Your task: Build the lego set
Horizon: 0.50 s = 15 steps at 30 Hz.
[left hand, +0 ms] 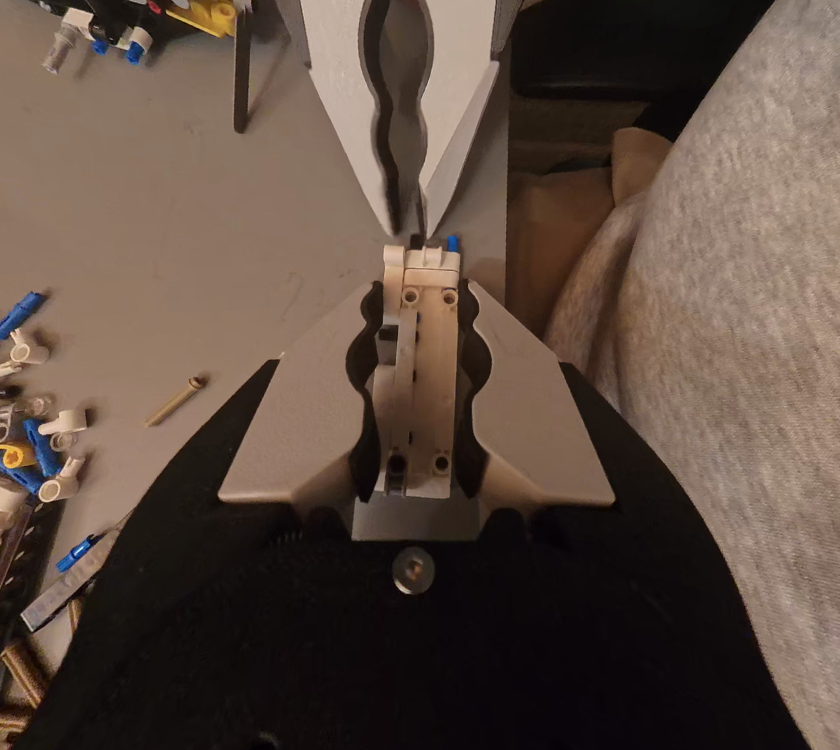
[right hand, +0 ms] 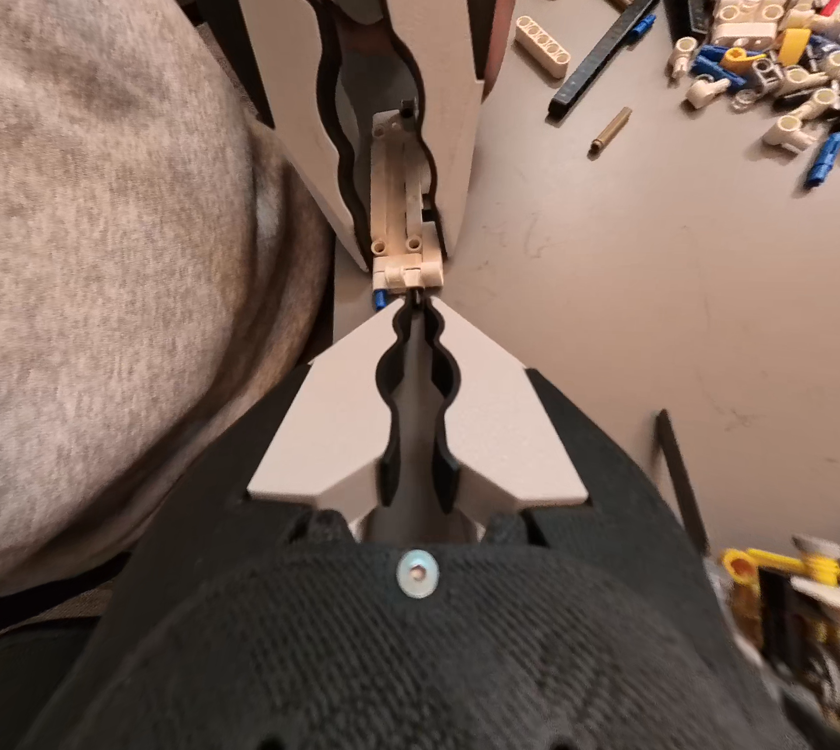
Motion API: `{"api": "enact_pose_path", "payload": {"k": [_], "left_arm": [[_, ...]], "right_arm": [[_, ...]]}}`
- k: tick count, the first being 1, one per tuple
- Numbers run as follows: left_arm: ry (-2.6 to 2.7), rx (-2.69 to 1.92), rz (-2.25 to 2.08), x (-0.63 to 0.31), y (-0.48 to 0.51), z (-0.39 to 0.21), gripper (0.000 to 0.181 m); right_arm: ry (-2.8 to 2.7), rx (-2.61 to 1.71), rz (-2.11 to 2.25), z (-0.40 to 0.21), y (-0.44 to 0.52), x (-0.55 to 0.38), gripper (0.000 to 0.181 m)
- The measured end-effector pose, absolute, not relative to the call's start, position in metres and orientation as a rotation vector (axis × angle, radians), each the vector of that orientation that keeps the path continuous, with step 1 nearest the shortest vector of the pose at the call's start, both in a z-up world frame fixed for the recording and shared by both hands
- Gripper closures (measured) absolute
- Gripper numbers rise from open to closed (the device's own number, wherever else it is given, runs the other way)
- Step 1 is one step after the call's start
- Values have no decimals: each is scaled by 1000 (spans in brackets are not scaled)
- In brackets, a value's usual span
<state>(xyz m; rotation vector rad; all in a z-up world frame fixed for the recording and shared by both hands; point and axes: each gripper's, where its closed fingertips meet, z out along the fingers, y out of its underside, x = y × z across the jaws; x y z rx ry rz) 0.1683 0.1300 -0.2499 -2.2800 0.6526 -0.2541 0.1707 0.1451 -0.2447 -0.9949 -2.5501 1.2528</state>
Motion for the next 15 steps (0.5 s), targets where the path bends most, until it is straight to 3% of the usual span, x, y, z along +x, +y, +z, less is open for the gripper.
{"api": "enact_pose_path", "payload": {"k": [4, 8, 15], "left_arm": [[636, -2285, -249, 169, 129, -250, 146], [629, -2290, -248, 169, 129, -250, 146], [613, -2288, -243, 167, 130, -249, 146]], "right_arm": [[-2402, -1077, 1288, -234, 156, 171, 157], [-2244, -1114, 1413, -214, 142, 171, 159], [-2191, -1196, 1245, -228, 132, 166, 167]]}}
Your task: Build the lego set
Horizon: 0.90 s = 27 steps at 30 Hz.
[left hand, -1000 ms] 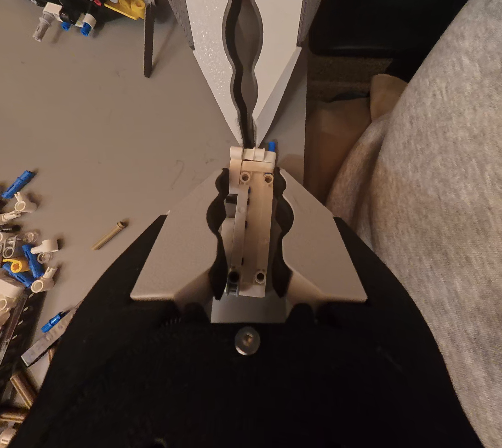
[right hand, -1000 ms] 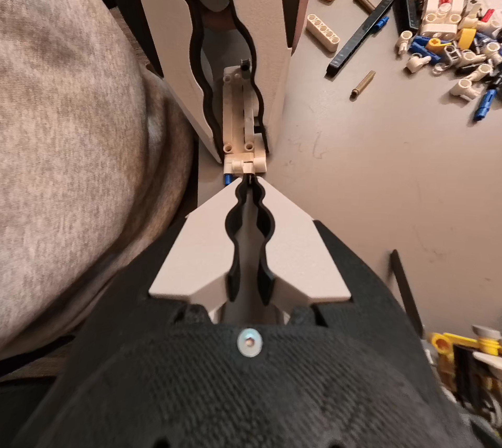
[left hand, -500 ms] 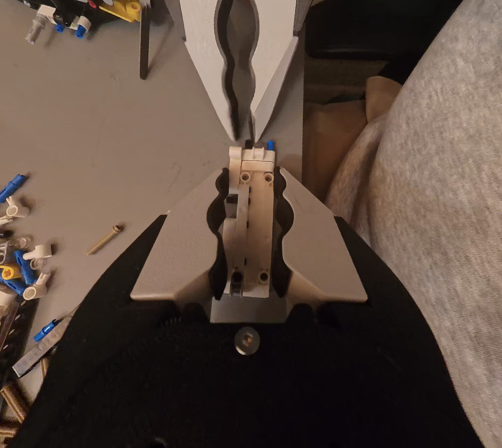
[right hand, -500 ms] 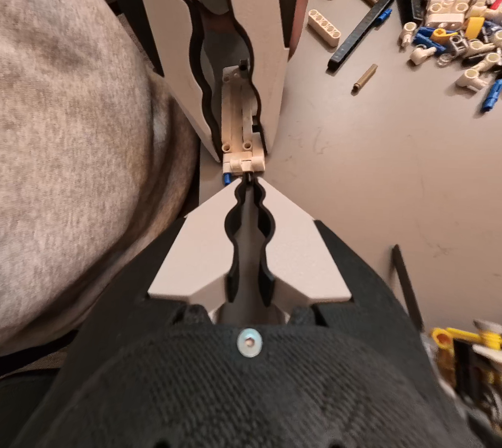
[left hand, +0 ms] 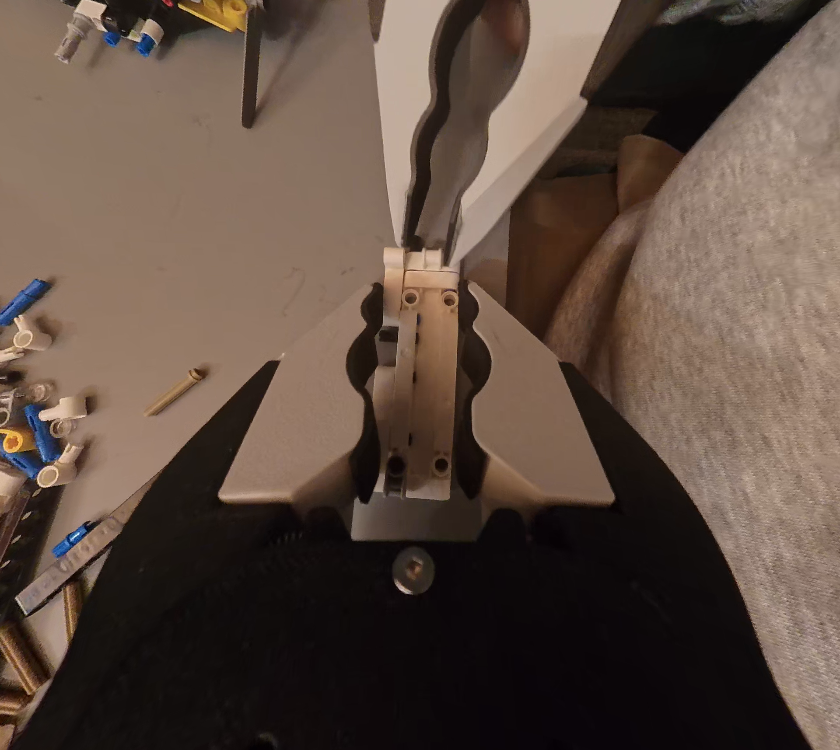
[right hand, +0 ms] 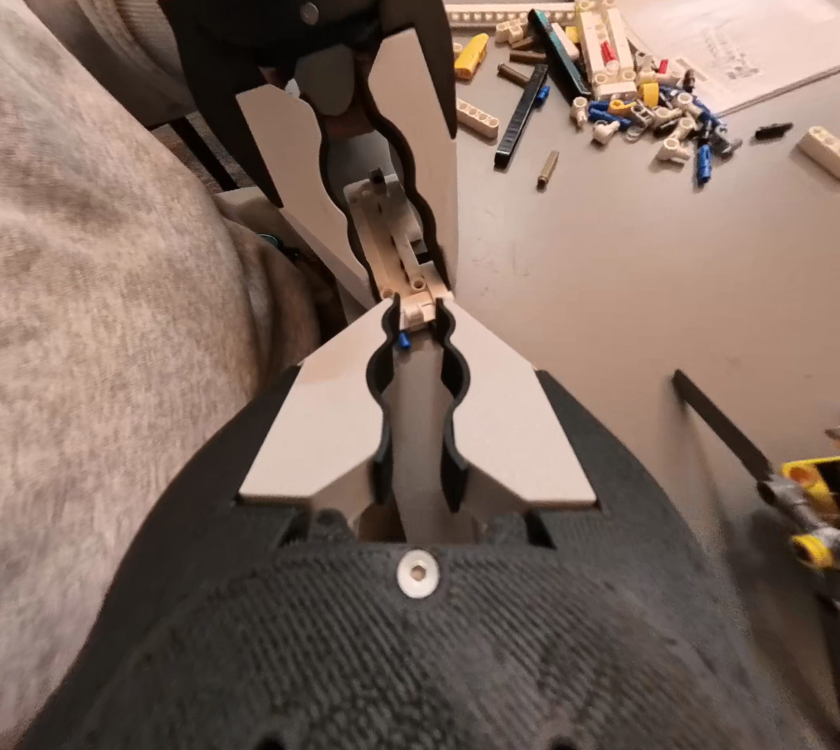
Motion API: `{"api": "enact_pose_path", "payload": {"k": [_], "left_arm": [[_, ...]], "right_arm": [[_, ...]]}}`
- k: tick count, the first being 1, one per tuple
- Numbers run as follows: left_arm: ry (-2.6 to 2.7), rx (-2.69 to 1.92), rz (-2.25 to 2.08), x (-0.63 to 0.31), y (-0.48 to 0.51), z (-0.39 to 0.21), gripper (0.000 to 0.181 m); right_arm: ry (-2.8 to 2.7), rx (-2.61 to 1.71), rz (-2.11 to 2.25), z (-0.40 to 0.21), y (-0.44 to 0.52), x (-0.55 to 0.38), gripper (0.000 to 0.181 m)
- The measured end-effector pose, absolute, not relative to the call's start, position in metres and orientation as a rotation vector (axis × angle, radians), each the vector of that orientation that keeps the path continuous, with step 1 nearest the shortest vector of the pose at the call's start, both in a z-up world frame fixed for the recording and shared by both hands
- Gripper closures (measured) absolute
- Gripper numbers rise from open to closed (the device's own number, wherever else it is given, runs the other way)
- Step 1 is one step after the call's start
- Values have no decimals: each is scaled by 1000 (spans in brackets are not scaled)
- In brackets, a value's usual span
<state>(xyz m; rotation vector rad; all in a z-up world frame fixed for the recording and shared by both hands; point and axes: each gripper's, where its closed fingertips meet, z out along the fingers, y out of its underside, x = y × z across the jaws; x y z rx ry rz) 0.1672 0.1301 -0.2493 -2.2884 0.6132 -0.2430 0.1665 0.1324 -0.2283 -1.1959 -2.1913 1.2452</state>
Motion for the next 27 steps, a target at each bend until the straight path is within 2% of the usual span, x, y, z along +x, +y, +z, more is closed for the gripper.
{"api": "enact_pose_path", "payload": {"k": [27], "left_arm": [[268, -2332, 23, 139, 136, -249, 147]], "right_arm": [[-1947, -1395, 1076, -235, 144, 137, 177]]}}
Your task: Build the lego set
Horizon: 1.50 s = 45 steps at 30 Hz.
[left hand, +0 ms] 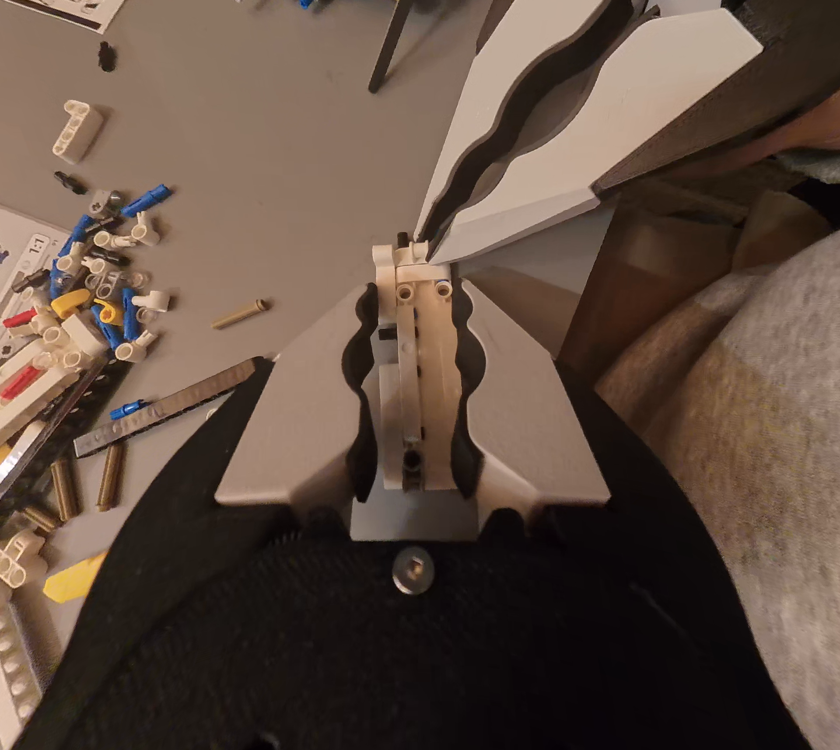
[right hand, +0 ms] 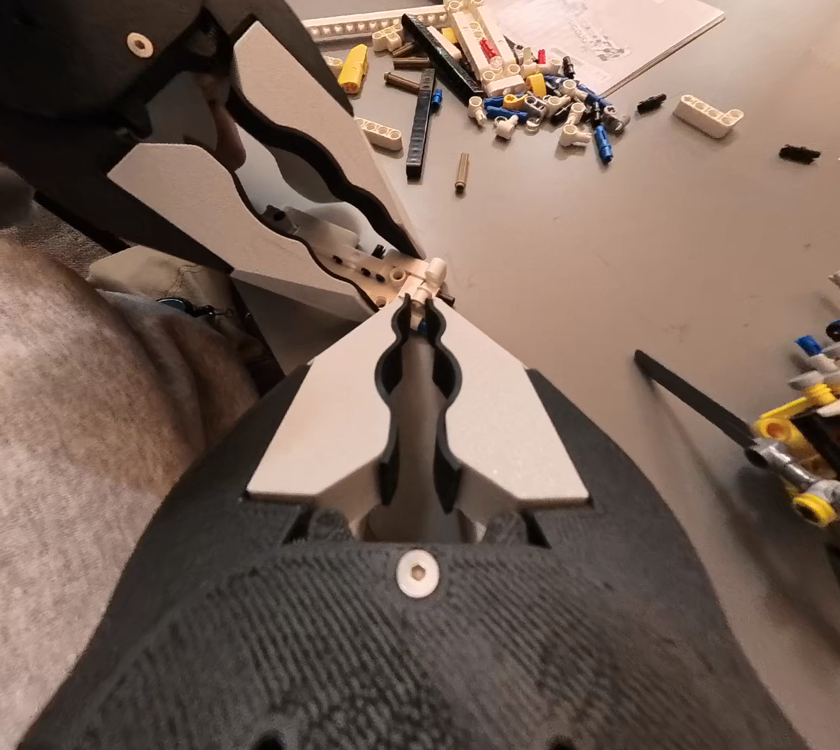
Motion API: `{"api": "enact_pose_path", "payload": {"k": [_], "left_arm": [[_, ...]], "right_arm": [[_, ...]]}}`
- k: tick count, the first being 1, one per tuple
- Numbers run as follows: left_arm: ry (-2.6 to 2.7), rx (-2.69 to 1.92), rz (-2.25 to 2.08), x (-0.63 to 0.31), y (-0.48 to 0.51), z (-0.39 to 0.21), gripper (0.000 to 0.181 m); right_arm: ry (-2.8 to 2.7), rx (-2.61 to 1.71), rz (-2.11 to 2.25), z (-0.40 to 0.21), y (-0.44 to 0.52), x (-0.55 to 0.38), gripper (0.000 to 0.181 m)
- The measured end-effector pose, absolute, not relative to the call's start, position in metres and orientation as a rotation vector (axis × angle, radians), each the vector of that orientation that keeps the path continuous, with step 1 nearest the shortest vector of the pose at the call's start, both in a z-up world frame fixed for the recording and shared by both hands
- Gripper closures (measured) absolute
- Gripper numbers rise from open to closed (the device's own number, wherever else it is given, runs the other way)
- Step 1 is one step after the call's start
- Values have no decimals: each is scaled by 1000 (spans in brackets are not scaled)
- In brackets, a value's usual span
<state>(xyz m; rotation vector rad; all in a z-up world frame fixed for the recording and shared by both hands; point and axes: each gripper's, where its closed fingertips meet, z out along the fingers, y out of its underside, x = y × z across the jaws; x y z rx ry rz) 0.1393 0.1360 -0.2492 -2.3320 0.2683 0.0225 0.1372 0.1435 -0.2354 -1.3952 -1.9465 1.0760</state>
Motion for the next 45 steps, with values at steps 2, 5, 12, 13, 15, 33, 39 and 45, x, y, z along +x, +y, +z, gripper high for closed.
{"api": "enact_pose_path", "payload": {"k": [2, 5, 12, 13, 15, 33, 39, 45], "left_arm": [[252, -2327, 56, 138, 136, -249, 147], [219, -2328, 40, 138, 135, -250, 146], [196, -2337, -13, 138, 135, -251, 146], [196, -2337, -15, 138, 135, -251, 145], [196, -2338, -17, 138, 135, -251, 145], [152, -2316, -82, 141, 129, -250, 146], [141, -2320, -39, 140, 131, -250, 146], [137, -2311, -32, 140, 131, -250, 146]], "right_arm": [[-1947, -1371, 1037, -235, 144, 137, 177], [-1939, -1365, 1019, -235, 144, 136, 177], [-1944, -1382, 1050, -235, 144, 137, 177], [-1945, -1379, 1048, -235, 144, 137, 177], [-1944, -1373, 1042, -235, 144, 137, 177], [-1855, -1425, 1005, -233, 173, 145, 181], [-1818, -1427, 1084, -230, 139, 138, 169], [-1831, -1443, 1036, -235, 140, 136, 174]]}}
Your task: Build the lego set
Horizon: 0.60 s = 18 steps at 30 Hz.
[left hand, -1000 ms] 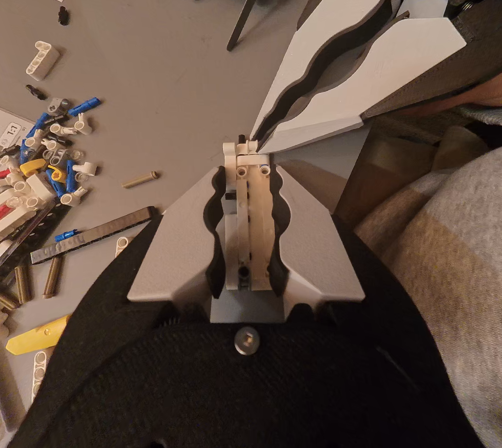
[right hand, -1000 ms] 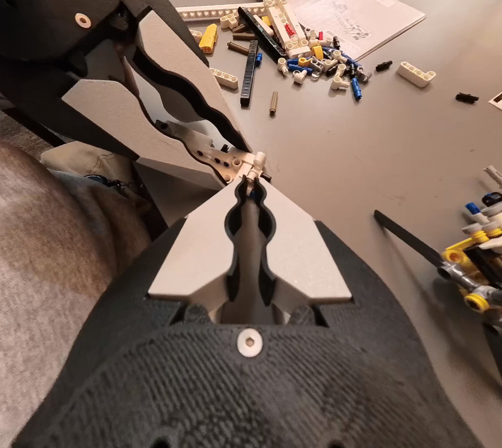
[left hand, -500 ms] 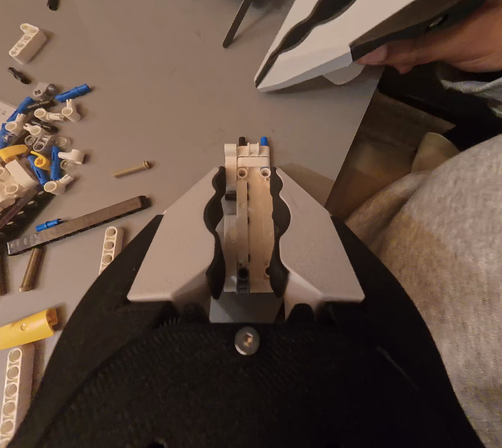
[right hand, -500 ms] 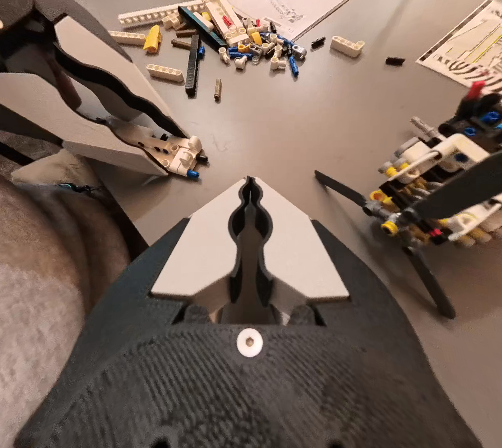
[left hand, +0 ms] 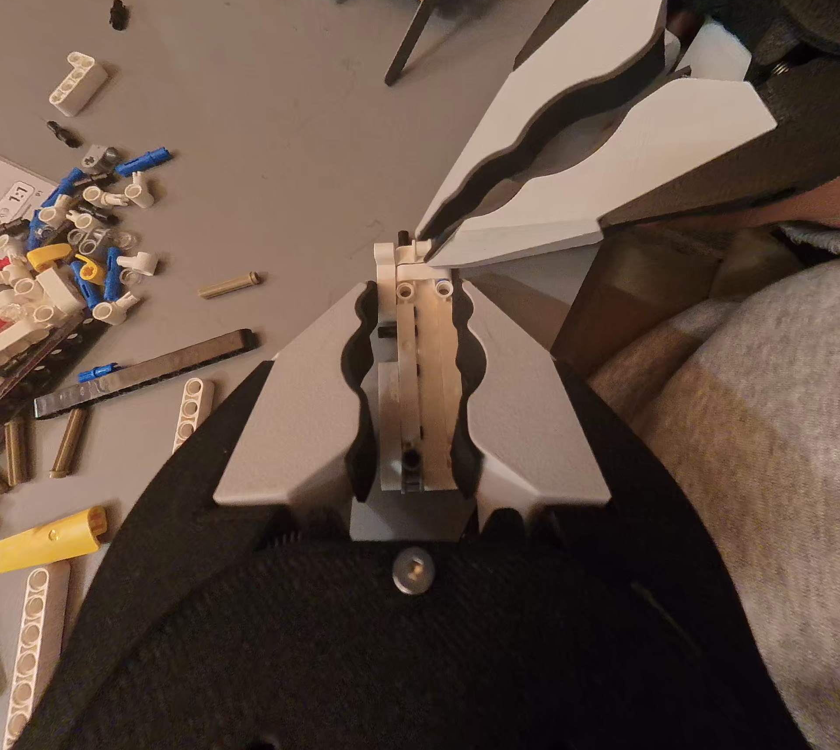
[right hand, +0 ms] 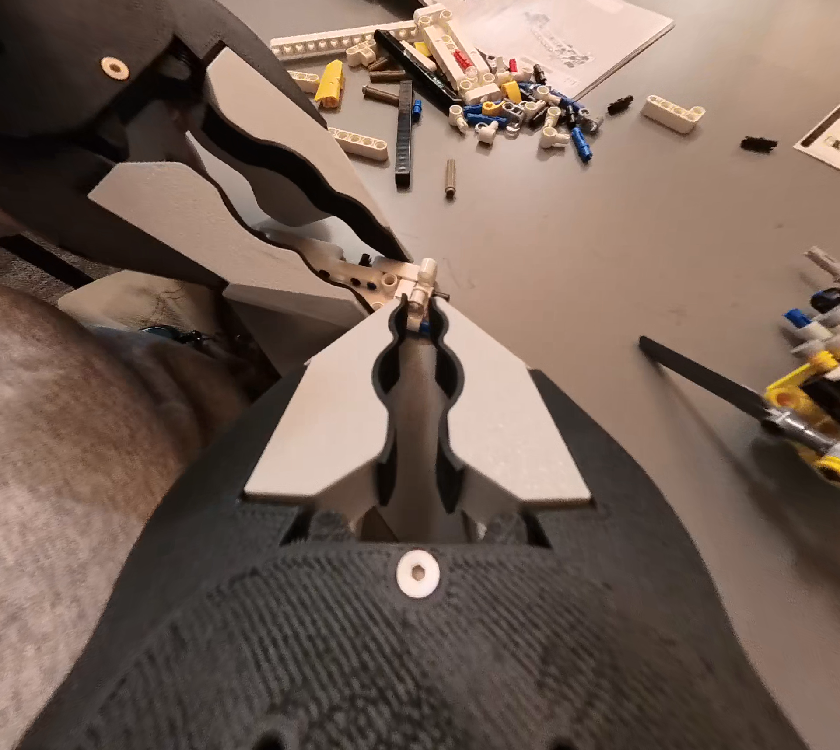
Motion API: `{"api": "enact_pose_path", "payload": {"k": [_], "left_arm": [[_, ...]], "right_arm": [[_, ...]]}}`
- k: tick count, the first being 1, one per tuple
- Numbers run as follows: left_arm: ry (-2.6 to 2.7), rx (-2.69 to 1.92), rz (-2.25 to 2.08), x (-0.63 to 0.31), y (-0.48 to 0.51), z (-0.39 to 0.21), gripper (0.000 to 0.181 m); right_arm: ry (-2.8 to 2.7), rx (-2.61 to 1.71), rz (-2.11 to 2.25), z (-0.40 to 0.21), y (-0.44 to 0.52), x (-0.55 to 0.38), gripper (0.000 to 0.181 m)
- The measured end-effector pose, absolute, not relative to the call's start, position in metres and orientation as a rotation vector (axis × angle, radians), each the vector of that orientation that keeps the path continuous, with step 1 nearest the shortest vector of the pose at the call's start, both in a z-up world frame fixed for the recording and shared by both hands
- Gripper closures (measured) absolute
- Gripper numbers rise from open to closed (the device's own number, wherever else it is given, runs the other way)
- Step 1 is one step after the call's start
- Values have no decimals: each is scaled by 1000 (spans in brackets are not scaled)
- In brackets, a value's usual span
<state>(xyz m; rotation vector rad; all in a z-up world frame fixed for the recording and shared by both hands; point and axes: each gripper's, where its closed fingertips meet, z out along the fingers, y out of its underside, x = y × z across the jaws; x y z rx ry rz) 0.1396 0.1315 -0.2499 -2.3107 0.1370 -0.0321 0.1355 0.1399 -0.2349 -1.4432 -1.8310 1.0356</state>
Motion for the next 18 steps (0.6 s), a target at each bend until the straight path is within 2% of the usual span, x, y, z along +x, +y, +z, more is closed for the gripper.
{"api": "enact_pose_path", "payload": {"k": [8, 14, 18], "left_arm": [[127, -2301, -26, 139, 132, -250, 146], [113, -2296, -35, 137, 132, -250, 146], [99, -2292, -60, 137, 132, -251, 146]], "right_arm": [[-1835, -1434, 1017, -236, 140, 133, 176], [-1914, -1302, 829, -237, 141, 132, 176], [-1906, -1320, 903, -237, 142, 132, 176]]}}
